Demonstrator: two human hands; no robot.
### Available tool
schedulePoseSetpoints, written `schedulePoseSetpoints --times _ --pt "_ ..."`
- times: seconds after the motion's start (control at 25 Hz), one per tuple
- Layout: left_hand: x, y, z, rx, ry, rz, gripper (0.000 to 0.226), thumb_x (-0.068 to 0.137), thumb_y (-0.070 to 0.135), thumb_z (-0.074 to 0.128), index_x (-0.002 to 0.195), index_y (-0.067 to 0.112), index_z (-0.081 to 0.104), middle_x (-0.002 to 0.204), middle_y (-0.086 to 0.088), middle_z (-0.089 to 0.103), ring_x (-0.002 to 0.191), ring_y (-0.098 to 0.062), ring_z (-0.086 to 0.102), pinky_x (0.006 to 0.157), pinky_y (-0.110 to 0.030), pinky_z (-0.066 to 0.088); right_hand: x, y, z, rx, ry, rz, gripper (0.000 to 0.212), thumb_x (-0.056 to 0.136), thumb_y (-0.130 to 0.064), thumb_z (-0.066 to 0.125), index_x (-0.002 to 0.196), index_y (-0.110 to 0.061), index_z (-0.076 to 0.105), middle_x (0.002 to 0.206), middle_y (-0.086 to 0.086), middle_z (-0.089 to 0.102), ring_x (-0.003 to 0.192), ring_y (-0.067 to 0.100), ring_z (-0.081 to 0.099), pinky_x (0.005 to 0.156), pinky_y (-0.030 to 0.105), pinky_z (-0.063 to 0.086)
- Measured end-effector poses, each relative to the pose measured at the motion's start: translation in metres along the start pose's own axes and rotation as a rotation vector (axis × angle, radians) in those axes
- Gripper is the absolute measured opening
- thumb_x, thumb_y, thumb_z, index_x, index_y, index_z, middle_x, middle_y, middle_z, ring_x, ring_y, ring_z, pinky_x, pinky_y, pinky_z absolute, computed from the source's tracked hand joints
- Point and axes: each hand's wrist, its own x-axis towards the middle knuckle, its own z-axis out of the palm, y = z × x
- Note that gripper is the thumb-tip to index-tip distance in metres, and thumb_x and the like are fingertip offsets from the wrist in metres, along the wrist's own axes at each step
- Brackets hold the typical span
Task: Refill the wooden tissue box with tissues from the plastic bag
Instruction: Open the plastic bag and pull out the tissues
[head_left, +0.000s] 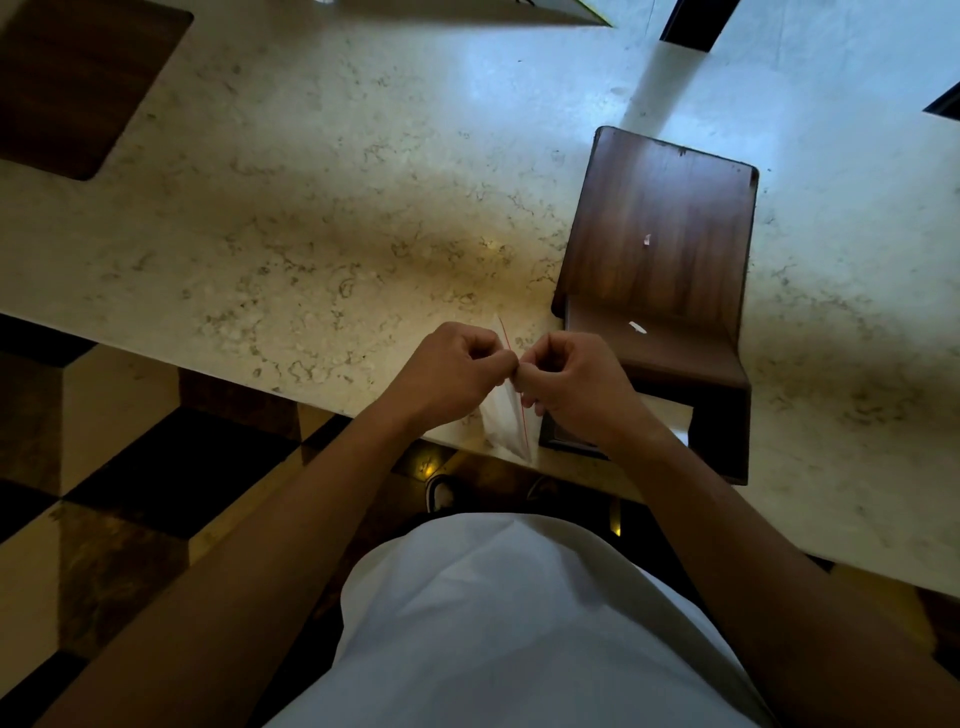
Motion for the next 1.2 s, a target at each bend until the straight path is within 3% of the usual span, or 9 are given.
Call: schedulePoseSetpoints --times 0.24,0.32,0.44,0.6,0.76,0.88,1.0,1.2 --pt "0.001 -0.004 0.01 0.143 0.139 0.005 0.035 0.081 0.025 0.063 0.051 0.014 0.05 0.045 0.008 0.043 0.042 -0.006 0.036 0.041 -0.014 0.03 -0.002 0.004 0.004 -0.153 0.216 -0.026 0.015 0.084 -0.021 0.074 0.077 -0.014 0.063 0.064 0.002 0.069 0.054 0.011 0.066 0.053 0.023 0.054" --pt "0.0 -0.004 0.01 0.244 0.168 0.002 0.033 0.078 0.028 0.064 0.051 0.013 0.051 0.047 0.005 0.048 0.042 -0.006 0.039 0.04 -0.013 0.032 -0.001 0.005 -0.002 -0.192 0.252 -0.042 0.016 0.082 -0.019 0.075 0.074 -0.015 0.061 0.062 -0.001 0.067 0.054 0.009 0.066 0.049 0.016 0.051" --pt "-0.001 -0.005 0.0 0.397 0.198 -0.019 0.03 0.077 0.03 0.066 0.056 0.008 0.058 0.053 -0.006 0.059 0.044 -0.007 0.043 0.045 -0.021 0.036 0.002 0.008 -0.017 -0.303 0.297 -0.067 0.018 0.08 -0.019 0.076 0.073 -0.018 0.06 0.065 -0.002 0.065 0.058 0.015 0.065 0.051 0.024 0.052" --pt "-0.001 -0.003 -0.019 0.598 0.107 0.004 0.028 0.078 0.03 0.069 0.061 0.01 0.062 0.06 -0.01 0.064 0.049 -0.017 0.049 0.05 -0.028 0.038 0.001 0.014 -0.033 -0.448 0.28 -0.136 0.019 0.081 -0.018 0.077 0.075 -0.019 0.059 0.068 -0.005 0.064 0.059 0.012 0.062 0.055 0.029 0.056" --pt "0.001 0.005 -0.027 0.845 0.027 0.058 0.024 0.081 0.028 0.07 0.07 0.008 0.064 0.065 -0.009 0.063 0.053 -0.024 0.055 0.052 -0.03 0.042 0.003 0.013 -0.035 -0.556 0.226 -0.24 0.017 0.083 -0.016 0.077 0.078 -0.018 0.061 0.069 -0.008 0.064 0.06 0.006 0.06 0.057 0.027 0.054" --pt "0.002 0.008 -0.029 0.855 0.023 0.095 0.021 0.08 0.026 0.072 0.071 0.009 0.065 0.065 -0.009 0.065 0.058 -0.029 0.064 0.055 -0.036 0.053 0.006 0.011 -0.041 -0.589 0.239 -0.318 0.01 0.085 -0.015 0.076 0.082 -0.014 0.066 0.074 -0.004 0.068 0.064 0.005 0.062 0.062 0.031 0.058" --pt "0.002 0.005 -0.027 0.75 0.041 0.111 0.023 0.08 0.027 0.074 0.066 0.009 0.065 0.063 -0.008 0.065 0.051 -0.022 0.057 0.052 -0.032 0.047 0.008 0.013 -0.046 -0.59 0.255 -0.325 0.007 0.086 -0.016 0.076 0.085 -0.013 0.069 0.078 -0.002 0.071 0.067 0.008 0.065 0.066 0.034 0.06" --pt "0.001 0.001 -0.022 0.64 0.059 0.09 0.023 0.08 0.029 0.07 0.066 0.012 0.066 0.06 -0.004 0.063 0.051 -0.016 0.052 0.053 -0.029 0.043 0.005 0.016 -0.05 -0.555 0.29 -0.287 0.009 0.085 -0.019 0.079 0.085 -0.015 0.071 0.074 -0.01 0.067 0.063 -0.001 0.062 0.061 0.021 0.055"
